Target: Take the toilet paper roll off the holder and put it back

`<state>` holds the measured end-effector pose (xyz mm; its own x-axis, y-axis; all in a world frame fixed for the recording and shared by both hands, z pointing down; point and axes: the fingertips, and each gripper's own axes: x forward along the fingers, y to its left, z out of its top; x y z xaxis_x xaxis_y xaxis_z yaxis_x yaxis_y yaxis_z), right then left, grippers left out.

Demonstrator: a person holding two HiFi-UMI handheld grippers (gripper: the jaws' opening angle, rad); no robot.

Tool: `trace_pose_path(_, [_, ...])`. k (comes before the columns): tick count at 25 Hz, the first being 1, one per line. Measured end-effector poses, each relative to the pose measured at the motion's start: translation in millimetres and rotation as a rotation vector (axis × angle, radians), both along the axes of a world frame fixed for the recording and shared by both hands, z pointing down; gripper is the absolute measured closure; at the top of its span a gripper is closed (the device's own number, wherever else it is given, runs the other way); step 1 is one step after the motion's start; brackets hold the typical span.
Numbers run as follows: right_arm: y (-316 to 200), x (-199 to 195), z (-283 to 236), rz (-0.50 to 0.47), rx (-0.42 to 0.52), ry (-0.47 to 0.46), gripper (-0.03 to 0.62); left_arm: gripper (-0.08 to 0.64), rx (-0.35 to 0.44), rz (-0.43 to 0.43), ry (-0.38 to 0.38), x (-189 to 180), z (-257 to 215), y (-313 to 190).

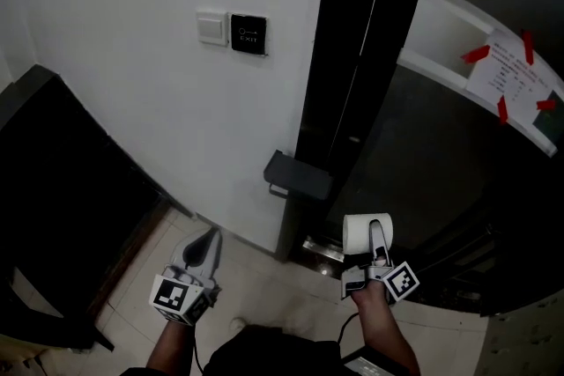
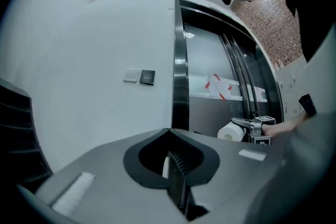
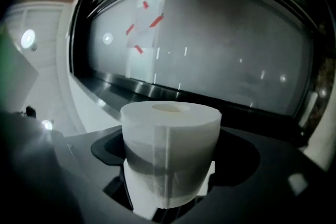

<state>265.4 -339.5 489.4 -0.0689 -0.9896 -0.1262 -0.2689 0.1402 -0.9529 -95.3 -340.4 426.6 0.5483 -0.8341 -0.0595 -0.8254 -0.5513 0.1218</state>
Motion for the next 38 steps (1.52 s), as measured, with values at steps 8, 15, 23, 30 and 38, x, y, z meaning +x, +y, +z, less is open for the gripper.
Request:
trace_pose_path(8, [-45.0,0.8,52.8,0.132,-0.071,-0.242,0.124,0.558,0.025,0.012,-0.004,-16.6,-4.2,-22.2])
trace_pose_path(15, [-81.3,-11.7,78.2,0.158,-0.131,-0.215,0.124,0.558,0.016,-0.065,0.002,-56.2,-1.5,-41.2])
trace_pose_path(23, [-100.5,-32.6,96.3,0.160,-0.140,-0.298,0.123,0.558,-0.026,-0.093,-0.008,-80.8,11.8,-57.1])
trace_pose_path(30, [-107.5,-52.4,96.3,0.149,-0.130,-0.273,0.123,0.558,-0.044,-0.082,-0.017,-89.5,22.5,-64.3])
trace_pose_path(38, [-116.5,-82.1,93.3,0.170,-0.109,-0.252,0.123,0.558,-0.037,-0.102,-0.047,-120.9,32.4,-64.9])
